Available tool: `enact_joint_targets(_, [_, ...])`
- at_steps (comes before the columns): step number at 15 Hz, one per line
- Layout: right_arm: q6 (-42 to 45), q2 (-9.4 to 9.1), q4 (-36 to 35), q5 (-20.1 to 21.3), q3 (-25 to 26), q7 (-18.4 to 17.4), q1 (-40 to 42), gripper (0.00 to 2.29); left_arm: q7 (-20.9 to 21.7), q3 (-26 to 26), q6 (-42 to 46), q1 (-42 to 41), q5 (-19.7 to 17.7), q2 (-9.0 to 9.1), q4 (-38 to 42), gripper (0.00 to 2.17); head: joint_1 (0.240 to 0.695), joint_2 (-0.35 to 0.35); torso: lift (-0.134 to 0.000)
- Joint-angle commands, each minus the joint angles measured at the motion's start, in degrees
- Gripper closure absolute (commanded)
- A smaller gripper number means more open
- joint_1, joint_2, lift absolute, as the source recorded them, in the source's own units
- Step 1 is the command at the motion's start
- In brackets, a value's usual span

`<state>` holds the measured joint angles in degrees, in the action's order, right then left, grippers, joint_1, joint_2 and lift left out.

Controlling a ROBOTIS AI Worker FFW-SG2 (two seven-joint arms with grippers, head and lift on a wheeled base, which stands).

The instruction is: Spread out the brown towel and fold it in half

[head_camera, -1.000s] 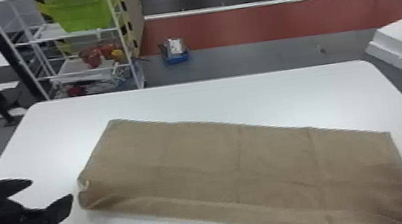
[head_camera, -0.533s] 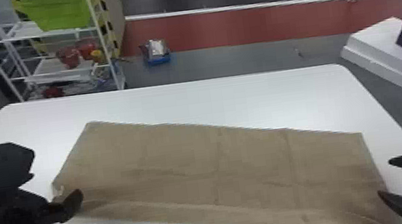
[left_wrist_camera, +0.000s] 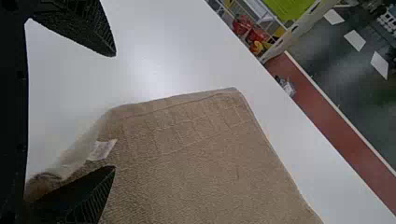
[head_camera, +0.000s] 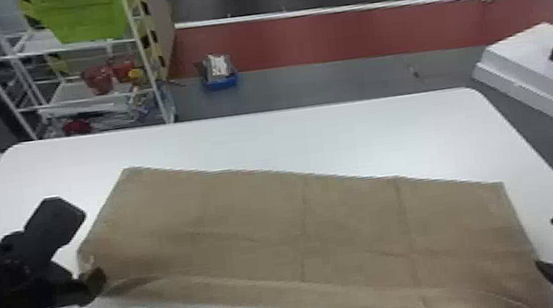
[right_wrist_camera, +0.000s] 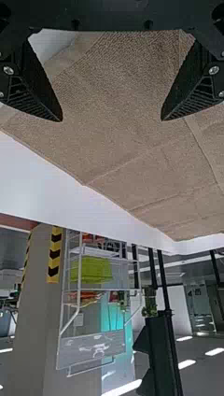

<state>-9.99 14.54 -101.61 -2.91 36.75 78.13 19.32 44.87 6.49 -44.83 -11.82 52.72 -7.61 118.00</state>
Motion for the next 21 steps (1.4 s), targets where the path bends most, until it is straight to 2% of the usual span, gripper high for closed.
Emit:
enact_joint_targets(1, [0.0,0.23,0.0,-0.1,0.2,0.2,-0.3,0.11,2.2,4.1,0.0,-3.8,0.1,-2.15,3.6,0.01,0.695,-0.017,-0.134])
enact_joint_targets(3, [-0.2,0.32,0.4,0.1,0.1,0.2,-1.1,0.11,5.2,7.2,0.0,-5.3,0.0,-3.03,4.4,0.01,0.695,0.026,-0.134])
enact_joint_targets(5, [-1.0,0.32,0.3,0.1,-0.4,0.2,-1.6,0.11,6.0,9.1,0.2,-6.1,-0.9,-3.64,4.9,0.01,0.695,0.059,-0.134])
enact_joint_targets(8, [-4.7,0.14,-0.5,-1.0,-0.2,0.2,-1.6,0.11,6.8,10.1,0.0,-6.5,-1.4,-3.55,6.5,0.02,0.695,0.093,-0.134])
enact_joint_targets(10, [-8.1,0.05,-1.8,-2.5,0.7,0.2,-1.7,0.11,9.6,10.7,-0.1,-6.8,-2.3,-2.85,9.8,0.02,0.695,0.102,-0.134])
enact_joint_targets(12, [-14.8,-0.03,-3.2,-4.6,2.0,0.2,-3.2,0.11,12.2,12.1,-2.8,-6.8,-7.6,-2.15,13.1,0.02,0.695,0.087,-0.134])
enact_joint_targets(15, [-20.2,-0.30,-4.7,-5.4,2.1,0.2,-3.7,0.11,11.9,14.9,-5.8,-5.1,-16.8,0.14,14.8,0.03,0.695,0.037,-0.134])
enact_joint_targets(19, [-35.7,-0.47,-6.2,-5.4,2.1,0.2,-6.1,0.13,10.5,12.1,-12.3,0.7,-21.0,1.72,14.5,0.09,0.695,0.015,-0.134])
enact_joint_targets(21, [-41.6,-0.74,-7.9,-5.2,2.2,-5.9,-6.9,0.13,10.5,9.9,-14.9,5.3,-21.6,1.90,12.4,0.11,0.695,-0.015,-0.134])
